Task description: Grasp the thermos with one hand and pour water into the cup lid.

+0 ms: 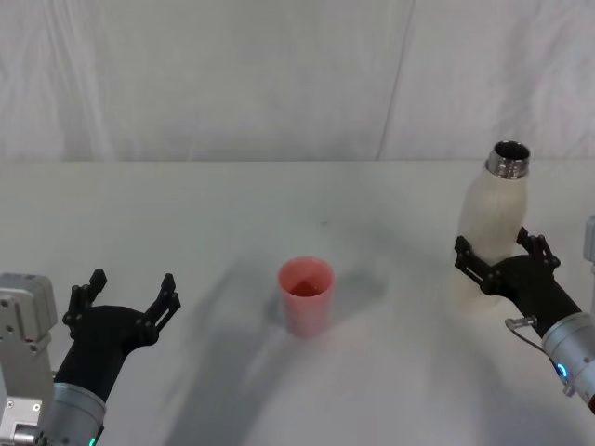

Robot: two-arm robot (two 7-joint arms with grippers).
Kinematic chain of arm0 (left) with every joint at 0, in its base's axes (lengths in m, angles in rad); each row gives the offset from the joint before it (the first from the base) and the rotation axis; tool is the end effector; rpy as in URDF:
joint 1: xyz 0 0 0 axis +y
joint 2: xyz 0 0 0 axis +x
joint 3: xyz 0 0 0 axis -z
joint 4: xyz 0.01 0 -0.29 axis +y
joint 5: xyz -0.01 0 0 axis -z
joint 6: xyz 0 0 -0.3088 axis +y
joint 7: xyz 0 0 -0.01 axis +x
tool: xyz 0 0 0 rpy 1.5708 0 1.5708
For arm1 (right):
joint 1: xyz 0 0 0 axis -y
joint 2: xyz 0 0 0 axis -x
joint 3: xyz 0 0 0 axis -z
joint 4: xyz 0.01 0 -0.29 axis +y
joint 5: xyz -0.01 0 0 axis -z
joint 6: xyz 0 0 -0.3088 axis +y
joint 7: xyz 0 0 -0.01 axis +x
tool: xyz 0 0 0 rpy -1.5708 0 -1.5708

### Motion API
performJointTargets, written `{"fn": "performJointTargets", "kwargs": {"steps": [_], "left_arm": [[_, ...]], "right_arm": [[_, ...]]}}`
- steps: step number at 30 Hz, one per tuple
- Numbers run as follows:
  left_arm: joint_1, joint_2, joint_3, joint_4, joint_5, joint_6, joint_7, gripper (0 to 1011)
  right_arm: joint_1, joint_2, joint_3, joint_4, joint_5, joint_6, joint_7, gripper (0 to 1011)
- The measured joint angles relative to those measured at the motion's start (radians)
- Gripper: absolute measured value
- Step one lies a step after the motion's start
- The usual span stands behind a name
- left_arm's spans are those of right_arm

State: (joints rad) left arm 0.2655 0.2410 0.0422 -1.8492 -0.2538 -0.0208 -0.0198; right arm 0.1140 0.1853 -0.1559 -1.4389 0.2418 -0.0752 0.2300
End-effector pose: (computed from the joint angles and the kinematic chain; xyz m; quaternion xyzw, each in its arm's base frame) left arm 0.2529 0.0375 -0.2853 -0.0174 0.0064 0.6616 0.7496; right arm 0.3580 -0.0135 -0.3058 0.0255 0.0028 -0.5709 0.8206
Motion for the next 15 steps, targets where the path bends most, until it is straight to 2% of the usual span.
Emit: {"fn": "performJointTargets", "kwargs": {"steps": [15], "left_arm": [[0.0, 0.0, 0.0, 0.0, 0.0, 0.0, 0.0, 1001]], "right_arm": [[-0.038, 0.013, -0.002, -0.048, -0.004, 0.013, -0.003, 1002]]}}
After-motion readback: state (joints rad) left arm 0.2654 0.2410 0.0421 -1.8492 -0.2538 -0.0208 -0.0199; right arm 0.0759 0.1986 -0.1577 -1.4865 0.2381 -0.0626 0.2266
